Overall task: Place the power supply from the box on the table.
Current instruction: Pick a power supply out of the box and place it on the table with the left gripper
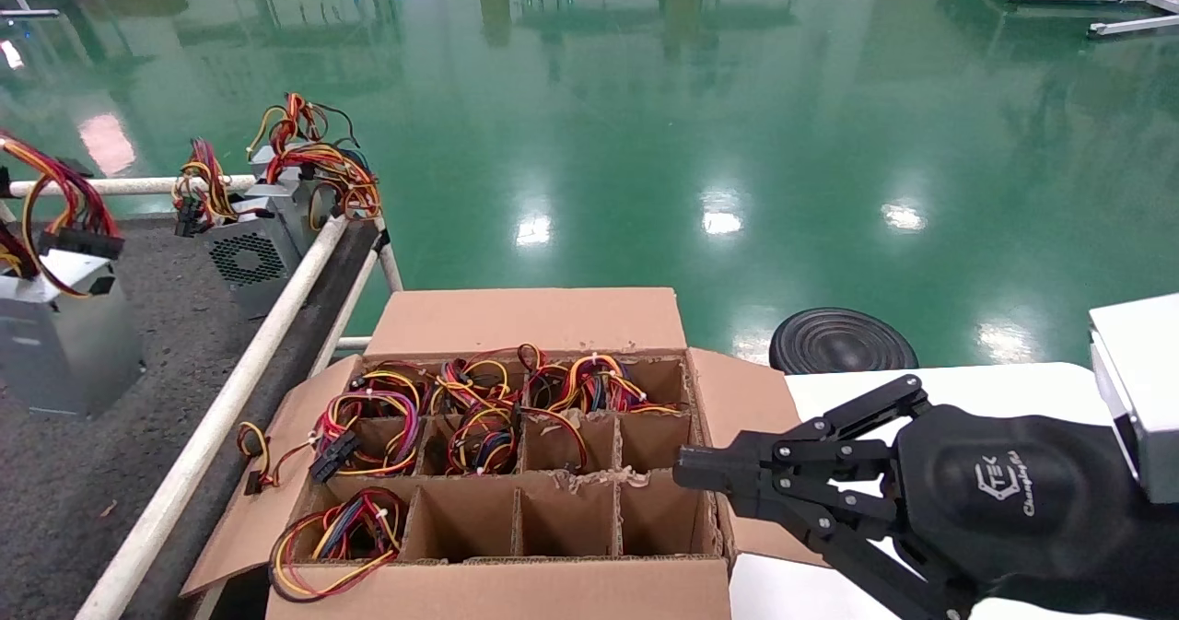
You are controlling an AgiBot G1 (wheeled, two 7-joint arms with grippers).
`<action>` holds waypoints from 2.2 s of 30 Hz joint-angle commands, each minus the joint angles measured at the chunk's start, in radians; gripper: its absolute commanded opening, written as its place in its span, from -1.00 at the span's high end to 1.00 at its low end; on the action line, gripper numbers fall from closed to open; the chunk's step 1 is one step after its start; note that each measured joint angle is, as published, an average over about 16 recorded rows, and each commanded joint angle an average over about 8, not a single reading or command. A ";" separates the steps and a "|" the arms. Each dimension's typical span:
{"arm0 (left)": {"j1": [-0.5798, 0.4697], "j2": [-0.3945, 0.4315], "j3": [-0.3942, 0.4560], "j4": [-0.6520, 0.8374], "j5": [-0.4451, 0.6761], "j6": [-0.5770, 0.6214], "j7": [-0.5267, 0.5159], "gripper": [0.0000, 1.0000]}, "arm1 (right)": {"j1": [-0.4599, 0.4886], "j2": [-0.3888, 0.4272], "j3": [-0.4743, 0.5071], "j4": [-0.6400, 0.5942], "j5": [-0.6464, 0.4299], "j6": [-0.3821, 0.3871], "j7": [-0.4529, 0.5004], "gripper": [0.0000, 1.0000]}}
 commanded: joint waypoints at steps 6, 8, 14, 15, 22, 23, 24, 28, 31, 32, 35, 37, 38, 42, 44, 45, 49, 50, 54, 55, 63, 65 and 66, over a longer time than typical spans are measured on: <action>0.012 0.010 0.006 0.032 -0.004 0.008 0.008 1.00 | 0.000 0.000 0.000 0.000 0.000 0.000 0.000 1.00; 0.018 0.012 0.006 0.040 -0.007 0.010 0.010 1.00 | 0.000 0.000 0.000 0.000 0.000 0.000 0.000 1.00; 0.036 0.017 0.006 0.062 -0.020 0.017 0.017 1.00 | 0.000 0.000 0.000 0.000 0.000 0.000 0.000 1.00; 0.039 0.018 0.005 0.066 -0.022 0.018 0.017 1.00 | 0.000 0.000 0.000 0.000 0.000 0.000 0.000 1.00; 0.049 0.018 0.004 0.085 -0.037 0.027 0.026 1.00 | 0.000 0.000 0.000 0.000 0.000 0.000 0.000 1.00; 0.049 0.018 0.004 0.088 -0.039 0.029 0.027 1.00 | 0.000 0.000 0.000 0.000 0.000 0.000 0.000 1.00; 0.049 0.018 0.005 0.090 -0.041 0.030 0.028 1.00 | 0.000 0.000 0.000 0.000 0.000 0.000 0.000 1.00; 0.048 0.017 0.006 0.100 -0.048 0.037 0.033 1.00 | 0.000 0.000 0.000 0.000 0.000 0.000 0.000 1.00; 0.049 0.015 0.007 0.106 -0.052 0.041 0.036 1.00 | 0.000 0.000 0.000 0.000 0.000 0.000 0.000 1.00; 0.049 0.015 0.007 0.108 -0.054 0.042 0.037 1.00 | 0.000 0.000 0.000 0.000 0.000 0.000 0.000 1.00; 0.054 0.011 0.007 0.114 -0.059 0.046 0.041 1.00 | 0.000 0.000 0.000 0.000 0.000 0.000 0.000 1.00; 0.058 0.008 0.006 0.117 -0.062 0.048 0.043 1.00 | 0.000 0.000 0.000 0.000 0.000 0.000 0.000 1.00; 0.060 0.006 0.006 0.119 -0.064 0.049 0.044 1.00 | 0.000 0.000 0.000 0.000 0.000 0.000 0.000 1.00; 0.073 -0.003 0.004 0.127 -0.073 0.054 0.049 1.00 | 0.000 0.000 0.000 0.000 0.000 0.000 0.000 1.00; 0.081 -0.009 0.002 0.131 -0.078 0.056 0.052 1.00 | 0.000 0.000 0.000 0.000 0.000 0.000 0.000 1.00; 0.084 -0.012 0.001 0.133 -0.081 0.057 0.053 1.00 | 0.000 0.000 0.000 0.000 0.000 0.000 0.000 1.00; 0.097 -0.025 0.000 0.141 -0.089 0.062 0.057 1.00 | 0.000 0.000 0.000 0.000 0.000 0.000 0.000 1.00; 0.100 -0.029 0.000 0.143 -0.090 0.063 0.058 1.00 | 0.000 0.000 0.000 0.000 0.000 0.000 0.000 1.00; 0.109 -0.045 0.000 0.150 -0.095 0.067 0.060 1.00 | 0.000 0.000 0.000 0.000 0.000 0.000 0.000 1.00; 0.111 -0.049 0.000 0.152 -0.096 0.068 0.060 1.00 | 0.000 0.000 0.000 0.000 0.000 0.000 0.000 1.00; 0.122 -0.076 0.000 0.162 -0.102 0.073 0.062 1.00 | 0.000 0.000 0.000 0.000 0.000 0.000 0.000 1.00; 0.124 -0.081 0.000 0.164 -0.104 0.075 0.062 1.00 | 0.000 0.000 0.000 0.000 0.000 0.000 0.000 1.00; 0.125 -0.084 0.000 0.165 -0.105 0.075 0.062 1.00 | 0.000 0.000 0.000 0.000 0.000 0.000 0.000 1.00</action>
